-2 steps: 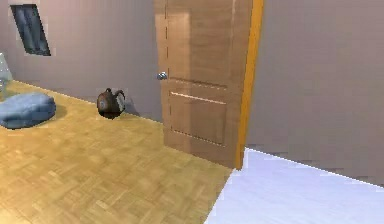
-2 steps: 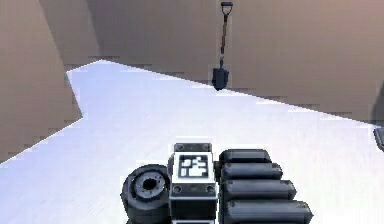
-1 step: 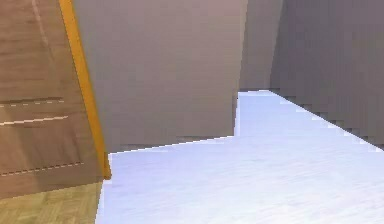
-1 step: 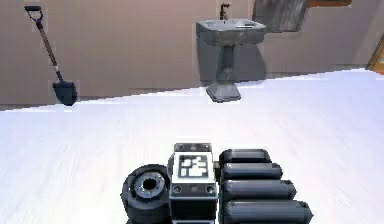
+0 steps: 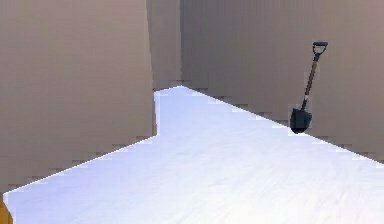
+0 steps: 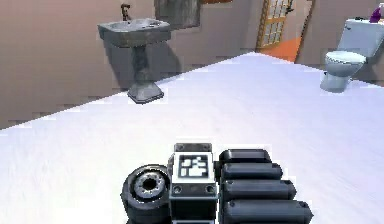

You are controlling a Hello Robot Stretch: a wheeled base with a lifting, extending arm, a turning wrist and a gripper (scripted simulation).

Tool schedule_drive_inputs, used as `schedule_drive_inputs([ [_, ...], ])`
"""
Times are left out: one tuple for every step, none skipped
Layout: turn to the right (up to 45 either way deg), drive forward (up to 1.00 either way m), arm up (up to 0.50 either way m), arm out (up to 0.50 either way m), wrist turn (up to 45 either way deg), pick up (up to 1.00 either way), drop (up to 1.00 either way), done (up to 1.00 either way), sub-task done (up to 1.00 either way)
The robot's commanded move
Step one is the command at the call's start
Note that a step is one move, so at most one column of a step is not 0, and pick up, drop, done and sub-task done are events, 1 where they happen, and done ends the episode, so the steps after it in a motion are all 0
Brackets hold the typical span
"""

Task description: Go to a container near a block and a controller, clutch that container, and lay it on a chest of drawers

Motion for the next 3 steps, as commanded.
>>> schedule_drive_inputs([
  [0.0, 0.15, 0.00, 0.00, 0.0, 0.00, 0.00, 0.00, 0.00],
  [-45.0, 0.00, 0.00, 0.00, 0.0, 0.00, 0.00, 0.00, 0.00],
  [-45.0, 0.00, 0.00, 0.00, 0.0, 0.00, 0.00, 0.00, 0.00],
])
